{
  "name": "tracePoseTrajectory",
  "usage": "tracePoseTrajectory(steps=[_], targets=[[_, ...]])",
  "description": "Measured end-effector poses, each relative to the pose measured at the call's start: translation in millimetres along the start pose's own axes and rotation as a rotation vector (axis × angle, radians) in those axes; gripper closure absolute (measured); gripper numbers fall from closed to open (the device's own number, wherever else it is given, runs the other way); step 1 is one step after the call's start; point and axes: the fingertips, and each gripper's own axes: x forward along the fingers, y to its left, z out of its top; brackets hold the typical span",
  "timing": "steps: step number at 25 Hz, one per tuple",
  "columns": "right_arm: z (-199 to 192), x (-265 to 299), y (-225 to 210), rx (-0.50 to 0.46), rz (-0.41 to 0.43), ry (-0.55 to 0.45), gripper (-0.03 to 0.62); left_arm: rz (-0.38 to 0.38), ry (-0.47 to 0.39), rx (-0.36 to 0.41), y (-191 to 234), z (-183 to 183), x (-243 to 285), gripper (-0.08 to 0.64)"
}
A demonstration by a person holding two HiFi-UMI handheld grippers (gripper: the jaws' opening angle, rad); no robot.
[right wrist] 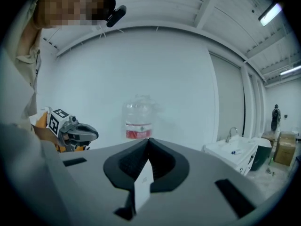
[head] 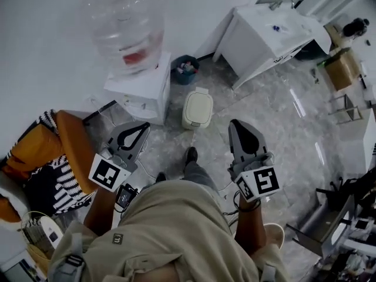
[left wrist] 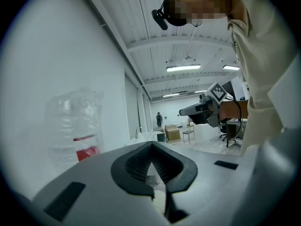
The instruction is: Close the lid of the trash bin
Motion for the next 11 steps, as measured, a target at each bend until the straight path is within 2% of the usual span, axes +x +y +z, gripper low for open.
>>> tracePoseTrajectory(steps=[5, 11], targets=[[5.6, -26.3, 8.0, -0.002, -0.036, -0.016, 0.569, -0.023, -0.016, 0.017, -15.2, 5.4, -16.3, 0.546], [-0.1, -42.7, 14.7, 0.012, -0.06, -0.013, 0.569, -0.038, -0.002, 0.001, -26.5, -5.1, -30.3, 0.546]])
